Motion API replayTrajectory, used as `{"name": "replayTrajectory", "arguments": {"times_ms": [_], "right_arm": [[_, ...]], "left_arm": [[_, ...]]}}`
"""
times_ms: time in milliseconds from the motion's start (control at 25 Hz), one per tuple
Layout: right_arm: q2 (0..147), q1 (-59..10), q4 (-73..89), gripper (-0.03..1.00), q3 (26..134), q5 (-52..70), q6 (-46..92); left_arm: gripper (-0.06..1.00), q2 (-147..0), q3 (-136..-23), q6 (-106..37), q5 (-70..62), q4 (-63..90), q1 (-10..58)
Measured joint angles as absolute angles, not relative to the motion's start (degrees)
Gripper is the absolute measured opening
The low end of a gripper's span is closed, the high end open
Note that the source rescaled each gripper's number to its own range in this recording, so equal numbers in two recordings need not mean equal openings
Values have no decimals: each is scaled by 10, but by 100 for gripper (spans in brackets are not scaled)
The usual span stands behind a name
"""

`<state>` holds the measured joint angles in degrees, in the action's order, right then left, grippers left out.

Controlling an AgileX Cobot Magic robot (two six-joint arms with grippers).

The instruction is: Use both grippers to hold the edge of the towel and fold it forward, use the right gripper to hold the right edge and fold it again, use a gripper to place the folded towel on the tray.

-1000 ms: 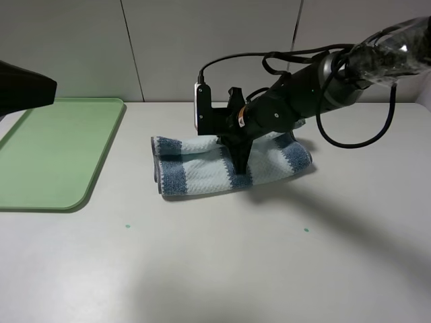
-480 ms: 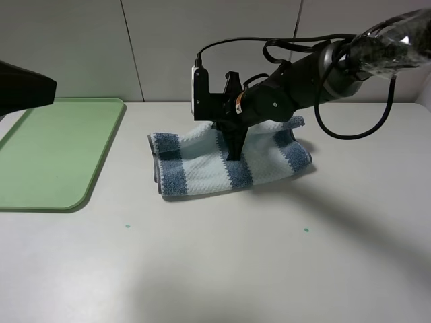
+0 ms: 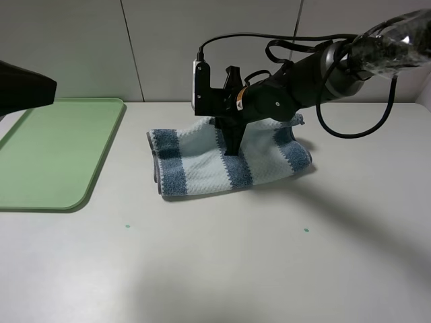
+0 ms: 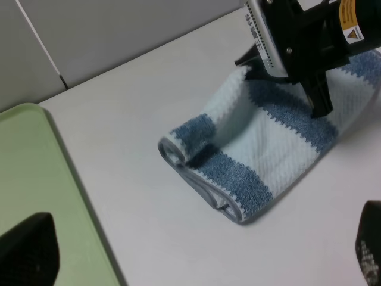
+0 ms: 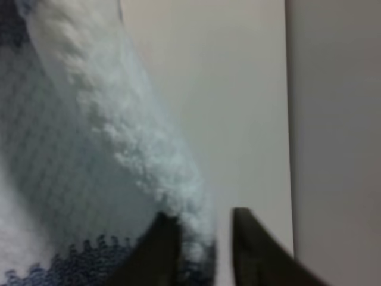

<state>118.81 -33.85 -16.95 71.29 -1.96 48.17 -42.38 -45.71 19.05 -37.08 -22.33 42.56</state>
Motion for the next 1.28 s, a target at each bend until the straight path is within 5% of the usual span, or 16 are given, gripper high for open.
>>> {"name": "replayTrajectory", "arguments": {"times_ms": [120, 240, 760, 960, 1280], "right_arm": [[1188, -338, -170, 61, 713, -33, 482], [1188, -338, -170, 74, 713, -52, 482], [1188, -338, -168, 79, 713, -54, 470], [1187, -338, -164, 97, 713, -27, 401], [1129, -340, -163, 100, 712, 55, 314]], "left_arm": [[100, -424, -457, 191, -371, -223, 426], [100, -424, -457, 191, -371, -223, 426], [100, -424, -457, 191, -371, -223, 426], [100, -424, -457, 191, -371, -223, 426], [100, -424, -457, 191, -371, -223, 426]]}}
